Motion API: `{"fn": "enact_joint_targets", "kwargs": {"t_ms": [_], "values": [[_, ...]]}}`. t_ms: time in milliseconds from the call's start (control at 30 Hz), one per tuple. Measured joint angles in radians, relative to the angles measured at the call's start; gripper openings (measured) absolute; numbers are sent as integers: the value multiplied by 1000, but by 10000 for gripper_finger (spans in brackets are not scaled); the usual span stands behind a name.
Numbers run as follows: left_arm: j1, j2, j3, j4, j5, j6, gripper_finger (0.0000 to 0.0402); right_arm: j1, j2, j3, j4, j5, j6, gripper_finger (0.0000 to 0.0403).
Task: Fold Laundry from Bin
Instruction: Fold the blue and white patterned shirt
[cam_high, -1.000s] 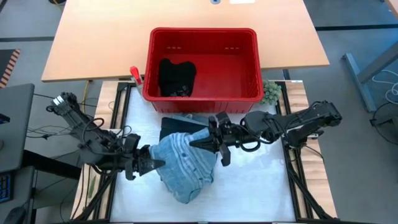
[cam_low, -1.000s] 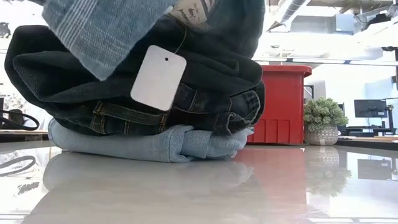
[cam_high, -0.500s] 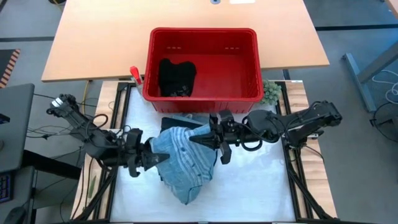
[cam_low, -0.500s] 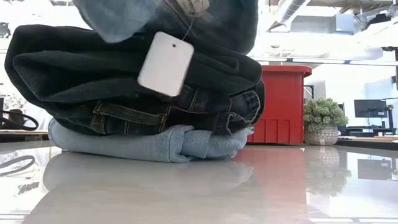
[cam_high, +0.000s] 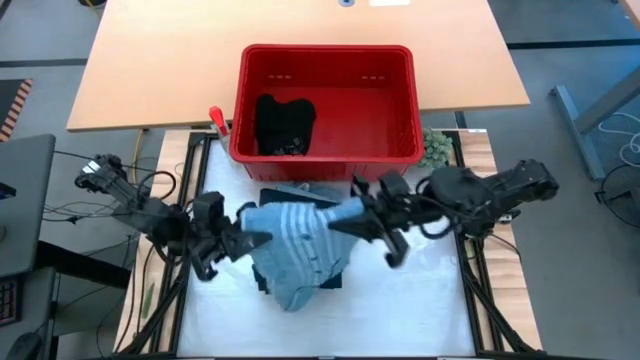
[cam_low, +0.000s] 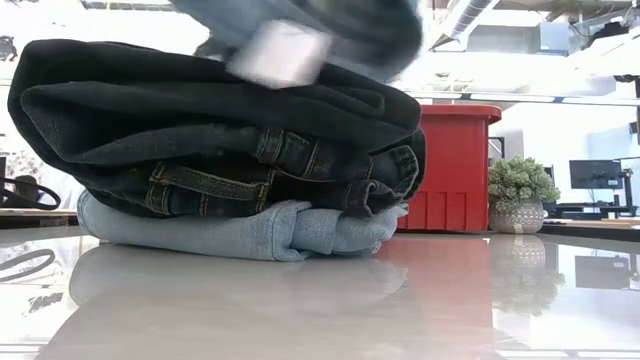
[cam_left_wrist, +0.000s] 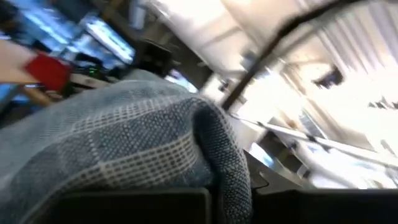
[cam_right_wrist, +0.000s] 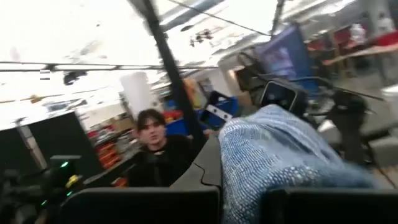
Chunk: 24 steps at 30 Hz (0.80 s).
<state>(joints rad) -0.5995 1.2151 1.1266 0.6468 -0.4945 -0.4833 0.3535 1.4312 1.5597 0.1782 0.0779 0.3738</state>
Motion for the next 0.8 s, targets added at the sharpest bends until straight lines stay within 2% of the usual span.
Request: {"fn": "enact_joint_targets", "kwargs": {"t_ms": [200,300,400,500,600,667,800], "values": [[-20,202,234,-67,169,86,1,135,-15,1,19,-1,-16,20],[-46,309,405,-148,229,144,0,213,-3,1,93,-8,-6,20],[-69,402,610,-278,245,254,0,270,0,3,175,-25,-38,20],[-79,468,822,-489,168,299,0,289,0,42,178,-22,-92,20],[-77,519,973,-642,94,301,0,264,3,54,176,-24,-102,20],[-67,531,1016,-740,21,280,0,226,10,55,164,-24,-85,20],[-34,487,986,-956,-240,159,0,97,12,29,72,-32,-3,20]]}}
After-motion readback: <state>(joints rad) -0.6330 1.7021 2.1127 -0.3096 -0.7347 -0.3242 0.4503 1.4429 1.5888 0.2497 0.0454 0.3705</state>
